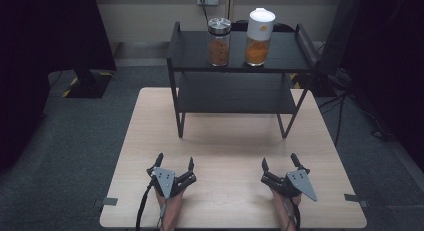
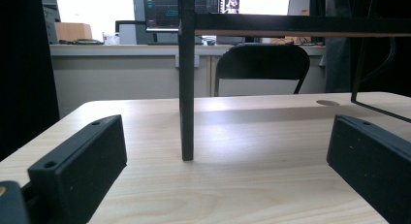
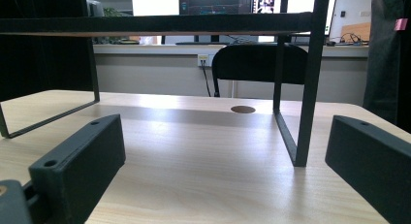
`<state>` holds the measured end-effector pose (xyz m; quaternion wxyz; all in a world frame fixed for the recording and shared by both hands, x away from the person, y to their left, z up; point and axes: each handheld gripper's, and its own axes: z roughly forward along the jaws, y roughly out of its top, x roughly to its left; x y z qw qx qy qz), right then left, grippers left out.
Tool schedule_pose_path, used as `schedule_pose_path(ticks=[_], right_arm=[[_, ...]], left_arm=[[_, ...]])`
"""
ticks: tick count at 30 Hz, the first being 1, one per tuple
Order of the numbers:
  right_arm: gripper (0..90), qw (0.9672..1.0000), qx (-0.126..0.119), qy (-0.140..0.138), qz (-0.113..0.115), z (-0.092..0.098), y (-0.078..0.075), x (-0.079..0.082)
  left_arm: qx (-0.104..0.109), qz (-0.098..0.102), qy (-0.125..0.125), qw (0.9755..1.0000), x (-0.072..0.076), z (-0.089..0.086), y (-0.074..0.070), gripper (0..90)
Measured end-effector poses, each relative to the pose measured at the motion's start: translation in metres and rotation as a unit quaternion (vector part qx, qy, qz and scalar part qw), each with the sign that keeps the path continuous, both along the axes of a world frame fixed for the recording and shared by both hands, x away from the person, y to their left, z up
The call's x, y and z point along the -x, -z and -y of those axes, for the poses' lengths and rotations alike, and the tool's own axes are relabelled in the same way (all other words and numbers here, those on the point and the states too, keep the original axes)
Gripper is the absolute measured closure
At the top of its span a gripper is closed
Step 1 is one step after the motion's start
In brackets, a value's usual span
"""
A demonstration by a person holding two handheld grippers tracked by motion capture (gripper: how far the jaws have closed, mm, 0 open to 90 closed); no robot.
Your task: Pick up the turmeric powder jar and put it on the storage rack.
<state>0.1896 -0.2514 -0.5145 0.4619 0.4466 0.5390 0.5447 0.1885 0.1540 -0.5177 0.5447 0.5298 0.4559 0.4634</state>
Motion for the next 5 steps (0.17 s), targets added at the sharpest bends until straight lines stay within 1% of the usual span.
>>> schedule_pose_path(ticks=[5], right_arm=[[0.0, 1.0, 0.0, 0.0, 0.0, -0.0001, 0.0, 0.0]], left_arm=[[0.001, -0.001, 0.0, 1.0, 0.0, -0.0002, -0.0002, 0.1]])
